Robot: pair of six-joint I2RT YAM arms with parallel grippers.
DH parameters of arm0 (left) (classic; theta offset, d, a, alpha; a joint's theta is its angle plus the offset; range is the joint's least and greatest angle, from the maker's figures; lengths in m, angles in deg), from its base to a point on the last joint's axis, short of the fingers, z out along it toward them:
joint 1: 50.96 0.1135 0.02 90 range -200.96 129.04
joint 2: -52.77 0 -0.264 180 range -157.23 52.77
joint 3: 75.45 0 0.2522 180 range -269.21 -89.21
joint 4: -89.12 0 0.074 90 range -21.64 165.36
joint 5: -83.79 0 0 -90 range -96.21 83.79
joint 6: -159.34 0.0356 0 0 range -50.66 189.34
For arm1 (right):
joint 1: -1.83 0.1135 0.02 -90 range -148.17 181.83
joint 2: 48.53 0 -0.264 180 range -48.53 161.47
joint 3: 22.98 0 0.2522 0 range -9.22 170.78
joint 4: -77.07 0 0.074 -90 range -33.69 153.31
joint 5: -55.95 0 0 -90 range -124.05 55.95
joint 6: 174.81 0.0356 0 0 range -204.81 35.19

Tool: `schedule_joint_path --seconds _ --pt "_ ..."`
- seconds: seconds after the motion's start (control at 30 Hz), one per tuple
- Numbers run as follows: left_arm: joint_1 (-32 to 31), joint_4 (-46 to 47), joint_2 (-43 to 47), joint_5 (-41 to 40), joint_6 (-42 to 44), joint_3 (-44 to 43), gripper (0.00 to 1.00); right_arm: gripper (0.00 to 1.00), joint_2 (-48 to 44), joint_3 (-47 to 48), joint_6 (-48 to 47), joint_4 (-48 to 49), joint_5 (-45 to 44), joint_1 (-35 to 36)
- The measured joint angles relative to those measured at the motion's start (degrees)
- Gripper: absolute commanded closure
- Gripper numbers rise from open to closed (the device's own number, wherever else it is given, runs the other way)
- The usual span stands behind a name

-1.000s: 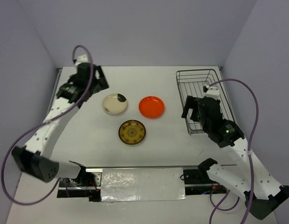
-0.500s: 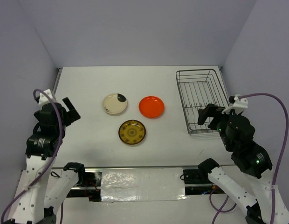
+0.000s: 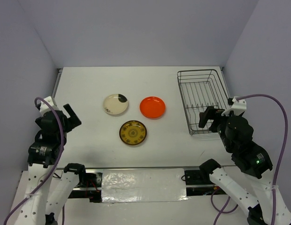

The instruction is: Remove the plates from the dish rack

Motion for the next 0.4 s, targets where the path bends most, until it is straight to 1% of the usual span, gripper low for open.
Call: schedule_joint_path --seconds 0.4 --pt "0.0 0.68 1.73 0.02 -0.13 0.76 0.0 0.0 1.11 -3.02 0.09 0.44 0.02 0.0"
